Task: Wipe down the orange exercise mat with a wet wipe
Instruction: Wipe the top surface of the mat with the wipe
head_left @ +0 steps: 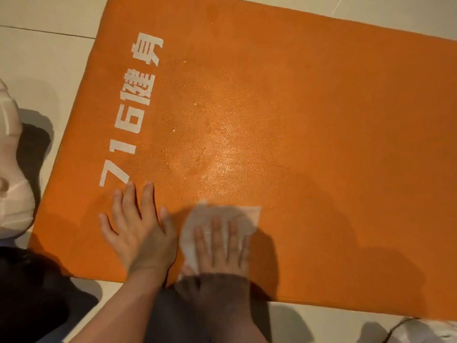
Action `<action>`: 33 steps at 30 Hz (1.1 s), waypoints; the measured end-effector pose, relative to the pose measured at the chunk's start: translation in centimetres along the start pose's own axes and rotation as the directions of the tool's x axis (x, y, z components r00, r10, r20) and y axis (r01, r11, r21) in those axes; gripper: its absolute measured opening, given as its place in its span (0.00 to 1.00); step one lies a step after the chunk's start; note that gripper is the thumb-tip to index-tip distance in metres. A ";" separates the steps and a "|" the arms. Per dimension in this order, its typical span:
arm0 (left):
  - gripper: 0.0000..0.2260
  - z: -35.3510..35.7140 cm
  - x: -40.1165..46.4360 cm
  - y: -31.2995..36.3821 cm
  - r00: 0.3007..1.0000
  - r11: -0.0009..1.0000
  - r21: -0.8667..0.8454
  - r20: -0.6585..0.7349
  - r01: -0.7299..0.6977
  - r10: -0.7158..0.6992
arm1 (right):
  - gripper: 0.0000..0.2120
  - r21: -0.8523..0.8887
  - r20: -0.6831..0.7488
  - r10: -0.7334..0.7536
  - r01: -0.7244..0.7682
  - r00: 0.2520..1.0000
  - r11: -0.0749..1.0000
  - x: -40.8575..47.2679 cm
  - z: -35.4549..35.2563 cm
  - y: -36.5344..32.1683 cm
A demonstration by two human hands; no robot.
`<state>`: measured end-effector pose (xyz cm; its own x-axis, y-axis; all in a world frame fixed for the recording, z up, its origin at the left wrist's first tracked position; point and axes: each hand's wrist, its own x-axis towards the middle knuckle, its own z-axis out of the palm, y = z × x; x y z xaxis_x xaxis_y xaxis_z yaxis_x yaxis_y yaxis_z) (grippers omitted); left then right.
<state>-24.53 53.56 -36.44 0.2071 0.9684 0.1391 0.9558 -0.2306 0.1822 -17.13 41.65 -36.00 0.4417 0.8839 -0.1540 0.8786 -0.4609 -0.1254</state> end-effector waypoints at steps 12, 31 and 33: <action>0.23 -0.3 0.5 0.5 0.999 0.998 -0.048 0.025 0.041 -0.040 | 0.40 -0.012 0.077 0.493 -0.494 0.866 0.869 11.6 -5.2 18.3; 0.26 3.7 18.0 11.8 0.980 0.992 -0.072 0.164 -0.106 0.116 | 0.35 0.041 0.013 0.165 -0.166 0.986 0.985 23.0 -5.8 14.8; 0.26 4.0 17.8 12.0 0.983 0.994 -0.035 0.147 -0.106 0.110 | 0.36 0.055 0.004 0.307 -0.306 0.952 0.950 25.7 -6.9 18.4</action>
<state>-8.60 68.37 -35.64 0.3391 0.9407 0.0134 0.9208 -0.3348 0.2001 11.64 56.43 -35.47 0.6892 0.6996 -0.1885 0.6895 -0.7132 -0.1262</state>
